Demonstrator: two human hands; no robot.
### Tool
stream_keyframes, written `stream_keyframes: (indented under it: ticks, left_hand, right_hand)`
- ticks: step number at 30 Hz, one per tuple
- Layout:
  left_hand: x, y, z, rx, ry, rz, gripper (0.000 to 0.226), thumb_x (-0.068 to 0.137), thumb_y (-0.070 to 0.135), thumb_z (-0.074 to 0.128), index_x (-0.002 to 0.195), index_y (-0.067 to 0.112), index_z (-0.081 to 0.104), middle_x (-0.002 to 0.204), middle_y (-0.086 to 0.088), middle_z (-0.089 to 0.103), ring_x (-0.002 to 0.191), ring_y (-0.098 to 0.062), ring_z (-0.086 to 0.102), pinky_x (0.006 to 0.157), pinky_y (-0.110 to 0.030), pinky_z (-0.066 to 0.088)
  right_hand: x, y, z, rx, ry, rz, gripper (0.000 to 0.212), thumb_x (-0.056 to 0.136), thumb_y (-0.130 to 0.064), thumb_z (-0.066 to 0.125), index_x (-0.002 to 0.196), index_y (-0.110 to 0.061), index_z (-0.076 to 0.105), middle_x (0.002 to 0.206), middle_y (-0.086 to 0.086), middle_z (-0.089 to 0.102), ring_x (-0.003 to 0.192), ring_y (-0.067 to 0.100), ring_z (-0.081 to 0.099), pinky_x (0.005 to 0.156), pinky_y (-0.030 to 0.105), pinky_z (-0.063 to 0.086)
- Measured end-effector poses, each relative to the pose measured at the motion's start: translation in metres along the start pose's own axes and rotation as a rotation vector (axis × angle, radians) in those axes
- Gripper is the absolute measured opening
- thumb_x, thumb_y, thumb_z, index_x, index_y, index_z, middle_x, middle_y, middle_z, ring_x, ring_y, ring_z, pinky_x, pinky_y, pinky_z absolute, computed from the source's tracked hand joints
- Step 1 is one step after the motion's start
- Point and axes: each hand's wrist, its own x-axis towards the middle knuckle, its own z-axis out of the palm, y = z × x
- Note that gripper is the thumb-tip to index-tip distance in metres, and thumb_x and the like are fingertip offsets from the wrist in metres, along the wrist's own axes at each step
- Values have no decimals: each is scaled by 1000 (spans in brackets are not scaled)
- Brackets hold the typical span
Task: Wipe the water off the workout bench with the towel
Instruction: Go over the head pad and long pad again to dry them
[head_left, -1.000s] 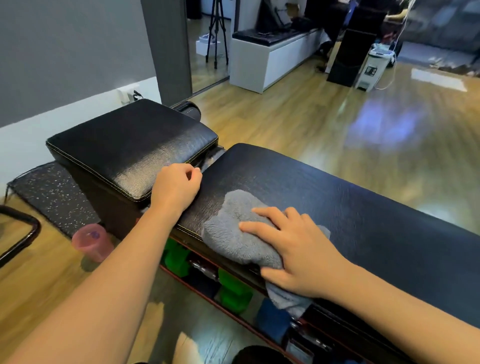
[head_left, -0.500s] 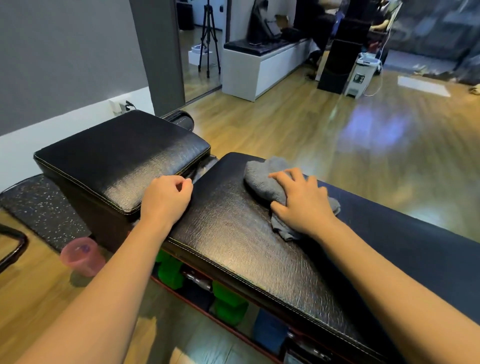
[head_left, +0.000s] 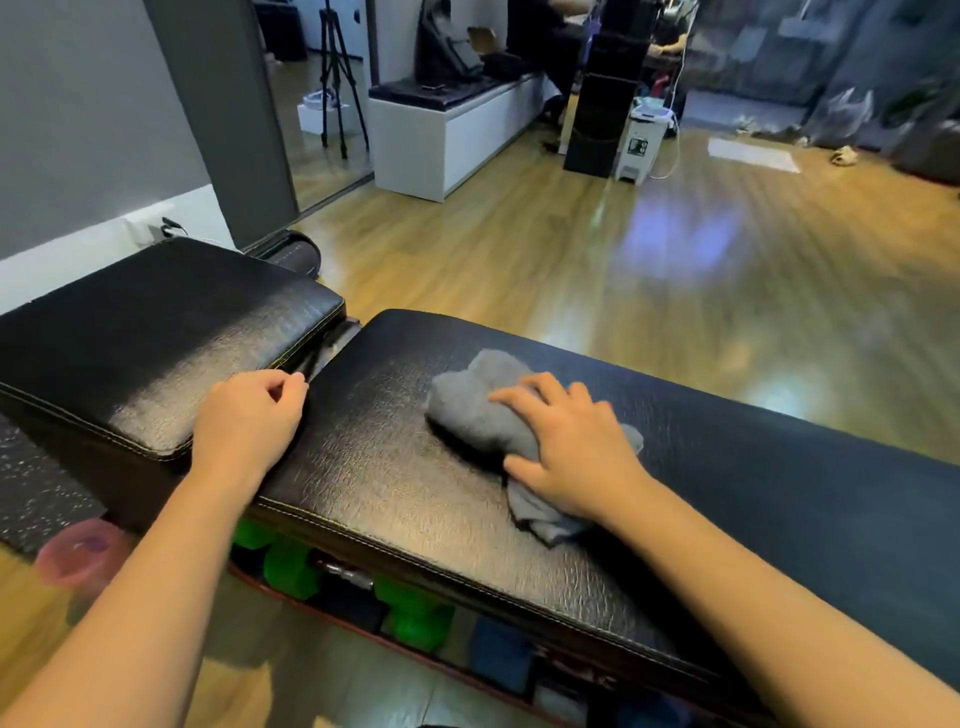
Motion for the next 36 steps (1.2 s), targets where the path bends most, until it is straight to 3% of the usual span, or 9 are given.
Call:
stream_keyframes:
  ticks: [3, 5, 8, 12, 16, 20, 24, 29, 36]
  left_hand:
    - [-3, 3, 2, 70, 26, 39, 38, 99, 34, 48, 81, 13, 74, 64, -7, 64, 65, -32, 55, 60, -40, 47]
    - [-10, 11, 1, 109, 44, 109, 33, 99, 35, 50, 87, 17, 74, 75, -5, 68, 73, -32, 59, 63, -38, 48]
    - [-39, 34, 5, 59, -19, 331, 29, 94, 37, 50, 95, 23, 75, 107, 3, 74, 101, -27, 65, 81, -41, 54]
    - [-78, 81, 13, -132, -114, 443, 23, 92, 35, 50, 90, 22, 69, 107, 7, 69, 104, -19, 61, 85, -39, 52]
    - [-80, 108, 14, -493, -67, 386, 19, 95, 30, 51, 99, 18, 65, 102, 7, 68, 98, -14, 65, 83, -37, 52]
    - [-83, 106, 25, -644, -244, 249, 34, 94, 45, 44, 101, 23, 70, 98, 14, 70, 93, -3, 64, 84, -34, 51]
    - [-80, 95, 35, -408, -370, 323, 45, 93, 61, 36, 123, 38, 59, 114, 19, 65, 108, -4, 58, 90, -36, 48]
    - [-82, 101, 33, -314, -349, 379, 23, 98, 46, 51, 106, 33, 68, 101, 24, 62, 108, -1, 52, 89, -31, 44]
    - [-79, 104, 39, -226, -347, 430, 21, 99, 35, 45, 94, 30, 65, 100, 18, 62, 103, -9, 49, 85, -36, 43]
  right_hand:
    - [34, 45, 3, 30, 26, 311, 58, 84, -51, 58, 139, -40, 40, 135, 1, 42, 117, 38, 45, 89, 53, 42]
    - [40, 56, 8, 30, 52, 371, 55, 86, -50, 57, 138, -40, 40, 133, 2, 43, 116, 39, 44, 89, 55, 41]
    - [31, 40, 7, 6, 56, 296, 55, 85, -50, 56, 137, -41, 40, 135, 0, 42, 115, 38, 44, 88, 52, 41]
    - [-18, -13, -1, -42, 24, 88, 62, 77, -56, 53, 136, -43, 39, 136, 0, 42, 106, 36, 46, 81, 48, 42]
    - [-77, -54, -9, -24, 58, -79, 67, 67, -58, 46, 132, -39, 45, 135, 4, 51, 92, 35, 51, 68, 45, 44]
    - [-77, -42, -12, 22, 34, -75, 68, 68, -59, 46, 134, -41, 44, 138, 1, 50, 92, 31, 52, 70, 45, 47]
    - [-31, 14, -5, -12, 8, 87, 65, 76, -55, 54, 139, -44, 41, 141, -3, 43, 107, 33, 50, 81, 47, 46]
    - [7, 102, -2, 19, 38, 566, 55, 85, -48, 58, 137, -40, 40, 138, 3, 42, 117, 41, 44, 92, 54, 40]
    - [-55, 33, -10, -5, 15, 205, 61, 78, -55, 53, 137, -45, 38, 138, -4, 41, 104, 33, 45, 81, 46, 42]
